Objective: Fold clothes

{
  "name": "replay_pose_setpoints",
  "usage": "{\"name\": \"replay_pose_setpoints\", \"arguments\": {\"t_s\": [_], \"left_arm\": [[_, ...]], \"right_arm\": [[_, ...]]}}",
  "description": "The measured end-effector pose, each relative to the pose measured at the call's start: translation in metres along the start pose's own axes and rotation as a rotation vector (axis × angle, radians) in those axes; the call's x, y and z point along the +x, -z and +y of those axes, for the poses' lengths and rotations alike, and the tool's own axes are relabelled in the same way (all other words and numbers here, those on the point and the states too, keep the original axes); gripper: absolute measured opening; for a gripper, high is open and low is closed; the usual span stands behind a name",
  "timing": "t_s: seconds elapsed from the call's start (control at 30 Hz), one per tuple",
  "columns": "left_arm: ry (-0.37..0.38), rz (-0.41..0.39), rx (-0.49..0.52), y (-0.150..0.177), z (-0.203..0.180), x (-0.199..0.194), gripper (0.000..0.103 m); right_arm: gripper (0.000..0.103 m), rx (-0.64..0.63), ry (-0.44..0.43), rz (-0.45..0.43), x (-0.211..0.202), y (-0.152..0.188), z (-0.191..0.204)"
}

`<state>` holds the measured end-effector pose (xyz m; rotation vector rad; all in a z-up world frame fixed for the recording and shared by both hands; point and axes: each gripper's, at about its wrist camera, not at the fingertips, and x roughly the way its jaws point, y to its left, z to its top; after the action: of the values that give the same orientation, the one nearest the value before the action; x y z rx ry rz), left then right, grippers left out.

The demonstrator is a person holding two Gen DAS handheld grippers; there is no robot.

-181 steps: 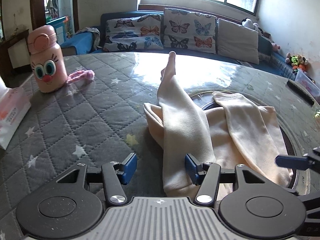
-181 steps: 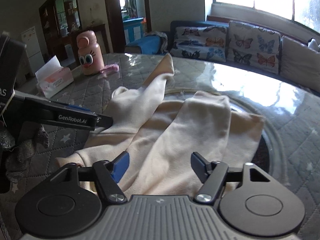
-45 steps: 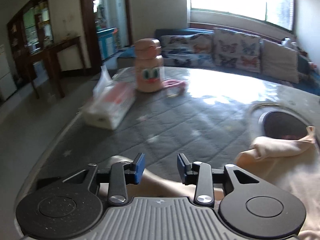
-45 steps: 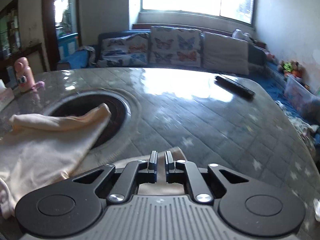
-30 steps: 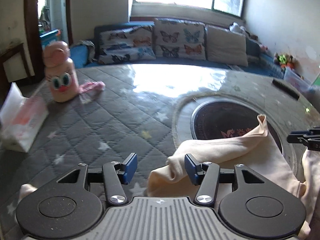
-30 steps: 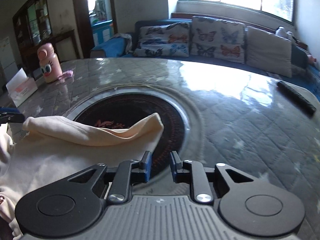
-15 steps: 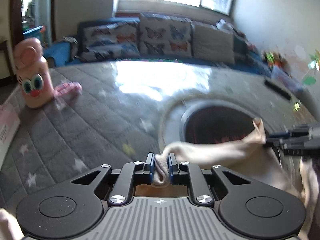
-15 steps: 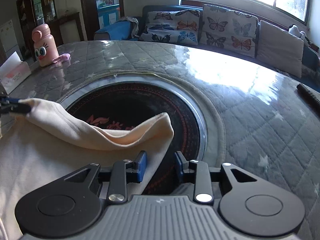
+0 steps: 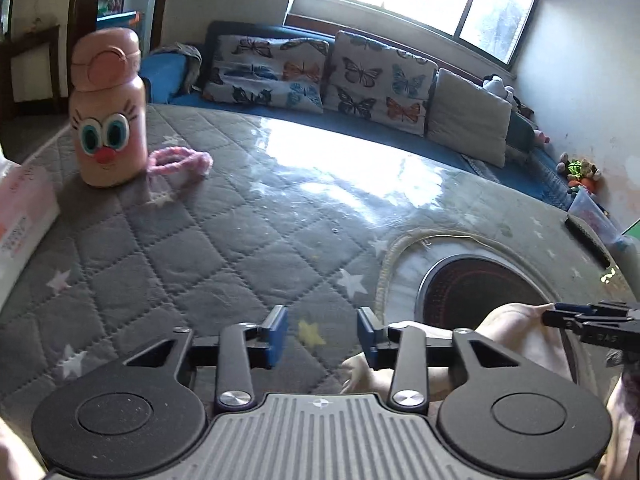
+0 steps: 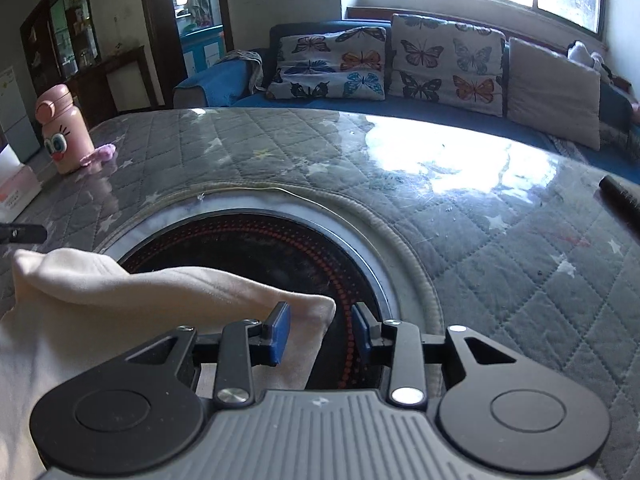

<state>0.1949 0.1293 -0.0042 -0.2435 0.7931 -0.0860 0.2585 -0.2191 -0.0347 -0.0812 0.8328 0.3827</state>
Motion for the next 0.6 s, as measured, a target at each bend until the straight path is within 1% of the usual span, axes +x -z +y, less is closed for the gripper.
{"name": "replay_pose_setpoints", "arguments": {"t_s": [0.1,0.17,0.23,0.27,0.3,0.33,0.37,0.4,0.47,0.5,0.6], "left_arm": [[0.011,0.021,-0.008,-0.002,-0.004,0.007,0.048],[0.015,0.046,-0.009,-0.001,-0.005,0.014,0.048],[0.037,0.077,-0.006,0.0,-0.006,0.018,0.047],[0.055,0.091,-0.001,0.002,-0.008,0.019,0.046],[0.076,0.102,0.008,0.003,-0.01,0.02,0.045],[0.098,0.112,0.018,0.005,-0.013,0.019,0.039],[0.123,0.121,0.028,0.006,-0.016,0.019,0.03],[0.142,0.129,0.044,0.008,-0.019,0.018,0.015],[0.166,0.117,0.098,0.013,-0.028,0.013,0.011],[0.159,0.095,0.119,0.013,-0.03,0.011,0.01],[0.096,0.007,0.165,0.01,-0.034,0.009,0.009]], "right_arm": [[0.033,0.002,-0.005,0.001,0.002,0.0,0.001],[0.033,0.0,-0.01,0.003,0.002,0.001,0.002],[0.032,-0.004,-0.013,0.007,0.002,0.002,0.003],[0.031,-0.006,-0.015,0.01,0.002,0.003,0.004],[0.026,-0.007,-0.017,0.011,0.002,0.004,0.004],[0.025,-0.007,-0.019,0.01,0.002,0.004,0.004],[0.023,-0.008,-0.019,0.008,0.002,0.005,0.005],[0.018,-0.01,-0.018,0.006,0.001,0.005,0.005],[0.012,-0.016,-0.014,0.002,0.0,0.005,0.006],[0.008,-0.02,-0.011,-0.001,0.0,0.005,0.006],[0.006,-0.032,-0.004,-0.01,-0.002,0.003,0.007]]}}
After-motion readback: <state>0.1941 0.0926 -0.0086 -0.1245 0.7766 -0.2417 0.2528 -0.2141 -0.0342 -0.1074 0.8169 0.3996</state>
